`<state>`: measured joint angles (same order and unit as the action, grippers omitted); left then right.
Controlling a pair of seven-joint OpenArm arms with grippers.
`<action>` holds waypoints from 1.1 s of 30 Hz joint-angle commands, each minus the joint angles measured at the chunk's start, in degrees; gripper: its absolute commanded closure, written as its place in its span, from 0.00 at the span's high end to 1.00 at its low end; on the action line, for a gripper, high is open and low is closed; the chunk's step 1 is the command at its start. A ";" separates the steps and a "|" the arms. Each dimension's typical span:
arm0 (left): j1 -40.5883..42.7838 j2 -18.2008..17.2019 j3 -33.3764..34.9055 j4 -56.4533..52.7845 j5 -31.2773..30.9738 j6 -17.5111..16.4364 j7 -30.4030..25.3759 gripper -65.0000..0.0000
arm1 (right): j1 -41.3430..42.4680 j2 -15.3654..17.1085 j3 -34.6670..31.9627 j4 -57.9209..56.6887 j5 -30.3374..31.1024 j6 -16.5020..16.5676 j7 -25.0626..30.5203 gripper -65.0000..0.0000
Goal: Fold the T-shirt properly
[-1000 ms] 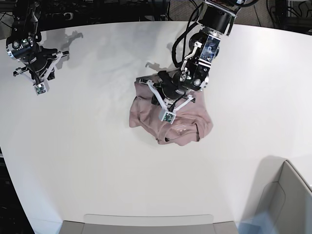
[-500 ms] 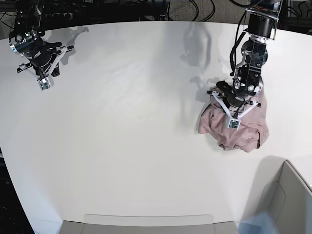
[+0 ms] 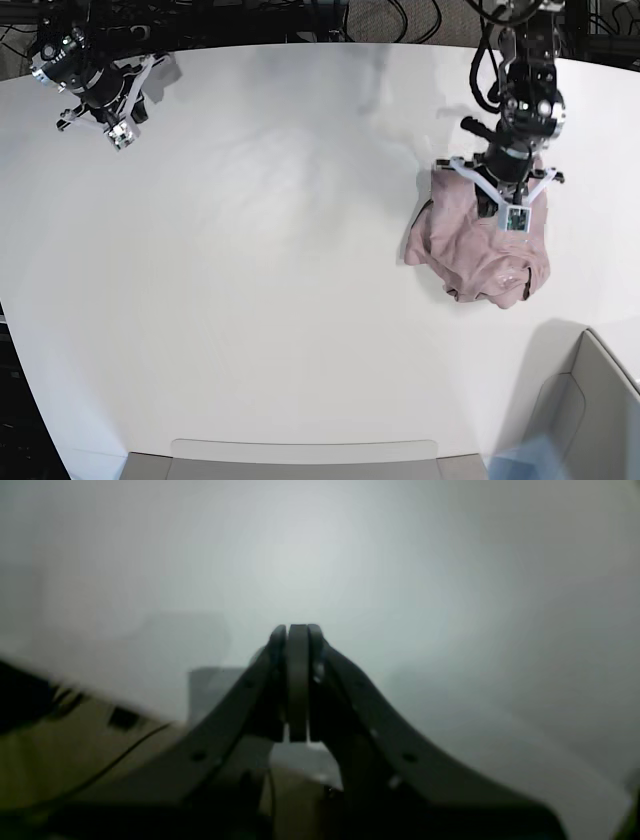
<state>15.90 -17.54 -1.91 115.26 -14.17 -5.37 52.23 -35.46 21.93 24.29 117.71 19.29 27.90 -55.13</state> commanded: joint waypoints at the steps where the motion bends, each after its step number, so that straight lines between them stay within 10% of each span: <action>1: 2.25 0.09 -0.77 2.14 0.06 -0.04 -1.19 0.00 | -1.94 1.50 0.98 1.01 2.21 1.51 0.76 0.00; 9: 20.01 0.79 -3.85 2.32 -0.02 0.05 -4.36 0.00 | -20.14 8.00 12.67 1.01 20.14 3.00 0.85 0.00; 19: 36.36 5.19 -7.80 2.14 0.06 0.05 -11.83 0.00 | -35.00 12.04 18.83 1.01 21.72 3.18 0.85 0.00; 26: 43.22 7.12 -7.71 -3.75 0.15 0.05 -6.56 0.00 | -33.06 13.98 -0.43 -0.13 4.58 3.00 2.43 0.00; 33: 38.47 5.80 -2.79 -31.88 0.15 0.14 -14.82 0.00 | -21.11 14.51 -23.02 -13.14 -9.66 2.91 5.68 0.00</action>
<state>53.84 -11.75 -4.86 82.89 -13.80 -5.17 38.19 -56.29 35.73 0.91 103.66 8.97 30.50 -50.11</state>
